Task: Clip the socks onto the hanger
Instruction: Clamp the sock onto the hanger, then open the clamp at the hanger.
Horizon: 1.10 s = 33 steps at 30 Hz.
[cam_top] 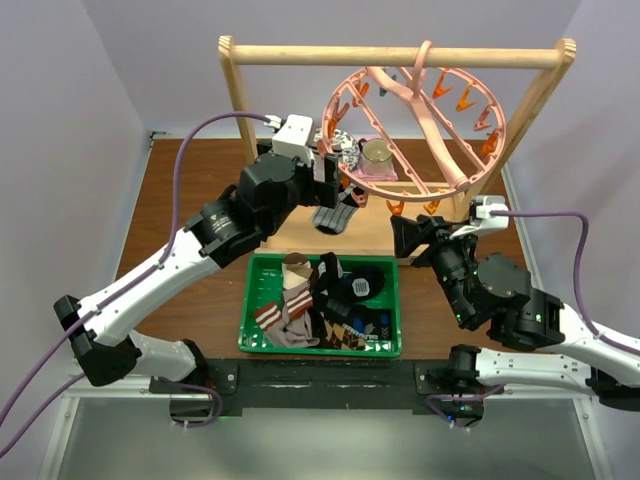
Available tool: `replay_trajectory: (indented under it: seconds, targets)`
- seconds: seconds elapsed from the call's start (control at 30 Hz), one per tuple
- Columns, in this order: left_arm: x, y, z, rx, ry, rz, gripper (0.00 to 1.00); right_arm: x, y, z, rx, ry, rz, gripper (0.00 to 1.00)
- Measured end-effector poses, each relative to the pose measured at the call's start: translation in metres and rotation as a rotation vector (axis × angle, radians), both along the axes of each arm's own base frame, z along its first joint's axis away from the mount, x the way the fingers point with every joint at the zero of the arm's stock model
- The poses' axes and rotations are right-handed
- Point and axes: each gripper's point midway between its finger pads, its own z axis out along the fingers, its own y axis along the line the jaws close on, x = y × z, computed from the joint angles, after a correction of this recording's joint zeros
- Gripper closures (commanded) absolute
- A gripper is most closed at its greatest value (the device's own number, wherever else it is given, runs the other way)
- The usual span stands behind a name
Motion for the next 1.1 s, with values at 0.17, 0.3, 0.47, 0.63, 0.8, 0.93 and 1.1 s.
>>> replay_trajectory:
  seconds: [0.17, 0.3, 0.47, 0.63, 0.8, 0.93, 1.1]
  targets:
    - [-0.001, 0.009, 0.004, -0.009, -0.009, 0.014, 0.00, 0.006, -0.007, -0.007, -0.078, -0.001, -0.072, 0.38]
    - [-0.003, 0.016, 0.009, -0.022, -0.019, 0.021, 0.00, 0.012, -0.009, -0.007, -0.133, -0.036, -0.121, 0.39]
    - [-0.005, 0.027, 0.018, -0.042, -0.034, 0.034, 0.00, 0.024, -0.012, -0.017, -0.206, -0.076, -0.184, 0.50]
    - [-0.013, 0.041, 0.035, -0.080, -0.058, 0.032, 0.00, 0.038, -0.010, -0.016, -0.230, -0.092, -0.208, 0.71]
    - [-0.033, 0.027, 0.047, -0.135, -0.056, -0.117, 0.00, 0.040, 0.003, -0.018, -0.251, -0.103, -0.169, 0.82]
    - [-0.057, -0.007, 0.046, -0.180, -0.008, -0.329, 0.00, 0.042, 0.019, -0.025, -0.261, -0.099, -0.122, 0.84]
    - [-0.074, -0.045, 0.033, -0.228, 0.083, -0.522, 0.00, 0.043, 0.041, -0.032, -0.239, -0.089, -0.047, 0.85]
